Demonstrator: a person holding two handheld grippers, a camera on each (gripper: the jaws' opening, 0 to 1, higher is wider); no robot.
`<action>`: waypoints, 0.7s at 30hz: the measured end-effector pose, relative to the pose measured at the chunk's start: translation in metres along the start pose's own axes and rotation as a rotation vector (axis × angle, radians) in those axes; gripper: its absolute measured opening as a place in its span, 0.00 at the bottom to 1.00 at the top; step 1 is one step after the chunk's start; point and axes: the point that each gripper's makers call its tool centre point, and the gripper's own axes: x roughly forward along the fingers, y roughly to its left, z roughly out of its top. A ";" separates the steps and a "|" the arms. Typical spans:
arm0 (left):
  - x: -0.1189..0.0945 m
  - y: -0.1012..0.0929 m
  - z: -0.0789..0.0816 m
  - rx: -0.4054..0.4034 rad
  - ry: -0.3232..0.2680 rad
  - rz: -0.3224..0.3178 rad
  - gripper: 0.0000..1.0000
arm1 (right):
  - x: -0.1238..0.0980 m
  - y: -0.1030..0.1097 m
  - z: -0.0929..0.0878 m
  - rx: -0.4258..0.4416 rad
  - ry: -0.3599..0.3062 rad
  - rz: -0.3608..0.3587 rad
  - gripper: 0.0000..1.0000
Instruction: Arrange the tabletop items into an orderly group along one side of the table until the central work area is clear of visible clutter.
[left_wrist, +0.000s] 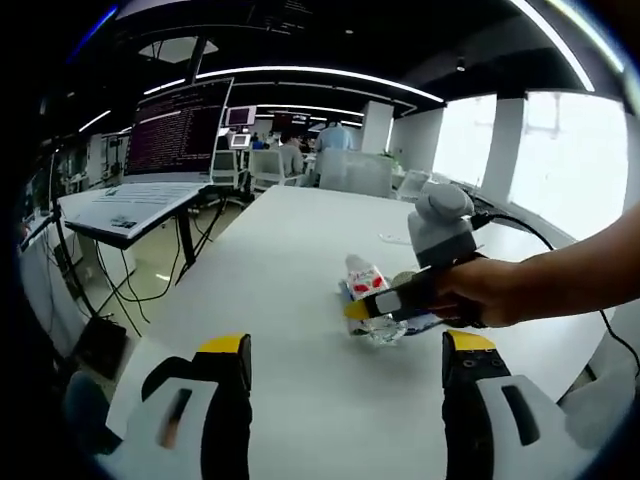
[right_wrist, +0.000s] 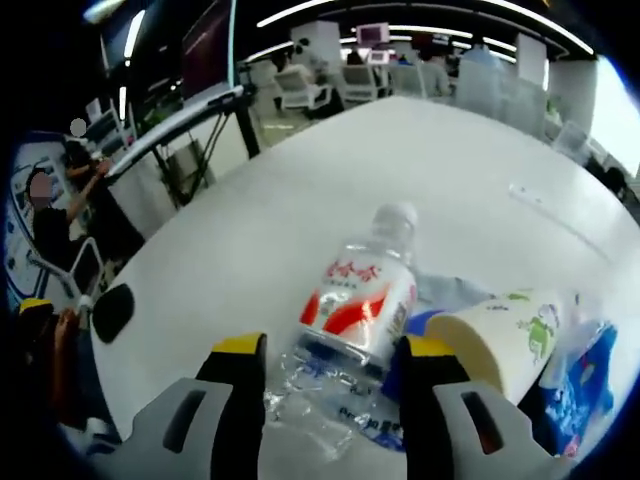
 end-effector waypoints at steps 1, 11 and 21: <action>0.001 0.000 0.000 -0.001 -0.001 0.001 0.77 | -0.001 0.000 -0.001 -0.001 -0.001 -0.001 0.49; 0.003 0.001 0.003 -0.013 0.002 0.006 0.74 | -0.005 0.001 -0.006 -0.001 0.008 0.002 0.45; 0.007 -0.002 0.000 -0.042 0.009 0.001 0.73 | -0.011 0.004 -0.016 -0.016 0.025 0.025 0.44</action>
